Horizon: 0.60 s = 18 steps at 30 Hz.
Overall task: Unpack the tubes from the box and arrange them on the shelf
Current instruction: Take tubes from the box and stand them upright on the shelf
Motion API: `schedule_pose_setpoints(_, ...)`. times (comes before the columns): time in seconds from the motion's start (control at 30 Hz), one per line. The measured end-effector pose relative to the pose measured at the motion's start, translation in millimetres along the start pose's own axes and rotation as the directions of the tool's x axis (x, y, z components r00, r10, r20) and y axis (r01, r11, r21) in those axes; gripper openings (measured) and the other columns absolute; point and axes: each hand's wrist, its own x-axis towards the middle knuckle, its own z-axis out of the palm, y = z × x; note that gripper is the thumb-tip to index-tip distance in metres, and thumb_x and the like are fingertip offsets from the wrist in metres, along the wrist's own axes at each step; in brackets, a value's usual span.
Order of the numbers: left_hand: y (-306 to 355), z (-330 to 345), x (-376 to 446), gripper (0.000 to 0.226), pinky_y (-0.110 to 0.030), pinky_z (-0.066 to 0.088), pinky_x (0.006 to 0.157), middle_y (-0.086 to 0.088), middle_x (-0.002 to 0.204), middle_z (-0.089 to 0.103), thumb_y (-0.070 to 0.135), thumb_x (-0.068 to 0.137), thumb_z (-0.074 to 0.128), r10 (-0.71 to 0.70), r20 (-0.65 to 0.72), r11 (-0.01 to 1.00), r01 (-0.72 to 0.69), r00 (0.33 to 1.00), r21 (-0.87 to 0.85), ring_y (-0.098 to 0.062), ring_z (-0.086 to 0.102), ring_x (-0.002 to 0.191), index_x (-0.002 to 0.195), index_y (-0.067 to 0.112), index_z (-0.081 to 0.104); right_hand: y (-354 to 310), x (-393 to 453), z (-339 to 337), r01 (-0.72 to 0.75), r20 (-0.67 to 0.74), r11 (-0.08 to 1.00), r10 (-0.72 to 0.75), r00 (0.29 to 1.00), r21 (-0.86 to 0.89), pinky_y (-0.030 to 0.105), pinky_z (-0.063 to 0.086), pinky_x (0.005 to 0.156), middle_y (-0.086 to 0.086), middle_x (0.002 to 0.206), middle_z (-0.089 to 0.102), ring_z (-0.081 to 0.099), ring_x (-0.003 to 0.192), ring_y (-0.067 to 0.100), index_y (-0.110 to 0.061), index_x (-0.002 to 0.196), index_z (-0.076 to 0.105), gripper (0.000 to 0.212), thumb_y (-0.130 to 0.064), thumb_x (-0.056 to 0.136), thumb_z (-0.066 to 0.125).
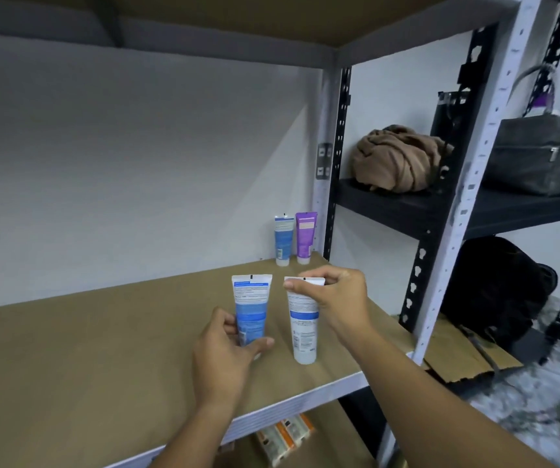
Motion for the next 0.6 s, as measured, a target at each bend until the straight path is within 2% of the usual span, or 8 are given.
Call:
schedule_pose_setpoints(0.1, 1.5, -1.3, -1.5, 0.059, -0.035, 0.052, 0.059, 0.011, 0.073, 0.065, 0.035, 0.044, 0.098, 0.002, -0.017, 1.000, -0.002, 1.000, -0.009, -0.013, 0.065, 0.066, 0.076, 0.023, 0.050, 2.6, 0.8, 5.0, 0.010, 0.005, 1.000, -0.010, 1.000, 0.026, 0.029, 0.060, 0.065, 0.003, 0.077, 0.076, 0.074, 0.071, 0.021, -0.007, 0.080, 0.076, 0.030, -0.021, 0.058, 0.091)
schedule_pose_setpoints(0.23, 3.3, -2.8, -5.6, 0.057, -0.030, 0.054, 0.059, 0.011, 0.077, 0.066, 0.033, 0.047, 0.098, 0.020, -0.008, 1.000, -0.020, 1.000, -0.018, -0.009, 0.065, 0.066, 0.079, 0.024, 0.051, 12.4, -5.9, 0.5, 0.006, -0.031, 0.996, -0.003, 1.000, 0.093, 0.027, 0.059, 0.068, 0.002, 0.082, 0.077, 0.074, 0.076, 0.019, -0.008, 0.086, 0.075, 0.031, -0.018, 0.062, 0.090)
schedule_pose_setpoints(0.37, 3.4, -4.8, -13.5, 0.051, -0.010, 0.050, 0.061, 0.013, 0.087, 0.068, 0.023, 0.058, 0.095, 0.021, 0.017, 0.998, -0.020, 1.000, -0.051, 0.001, 0.066, 0.072, 0.090, 0.029, 0.055, 28.9, -23.6, -7.2, 0.020, -0.045, 0.998, -0.017, 0.999, 0.068, 0.020, 0.057, 0.067, -0.005, 0.087, 0.077, 0.073, 0.081, 0.010, -0.014, 0.091, 0.074, 0.033, -0.015, 0.061, 0.090)
schedule_pose_setpoints(0.47, -0.1, -4.7, -15.3, 0.048, -0.008, 0.050, 0.066, 0.014, 0.092, 0.070, 0.015, 0.065, 0.091, 0.023, 0.012, 0.997, -0.022, 1.000, -0.080, 0.006, 0.066, 0.077, 0.093, 0.033, 0.057, 49.4, -39.8, -8.7, -0.009, -0.064, 0.998, 0.005, 0.998, -0.069, 0.015, 0.055, 0.068, -0.014, 0.088, 0.076, 0.071, 0.082, 0.000, -0.026, 0.093, 0.071, 0.042, -0.023, 0.057, 0.093)
schedule_pose_setpoints(0.6, 0.1, -6.3, -15.8, 0.045, -0.005, 0.049, 0.065, 0.014, 0.089, 0.071, 0.011, 0.065, 0.091, 0.013, 0.013, 0.996, -0.011, 1.000, -0.093, 0.009, 0.066, 0.077, 0.095, 0.028, 0.062, 71.9, -56.6, -5.3, -0.089, -0.084, 0.953, 0.068, 0.994, -0.290, 0.023, 0.060, 0.073, -0.014, 0.090, 0.073, 0.069, 0.078, 0.000, -0.029, 0.101, 0.065, 0.053, -0.026, 0.057, 0.094)
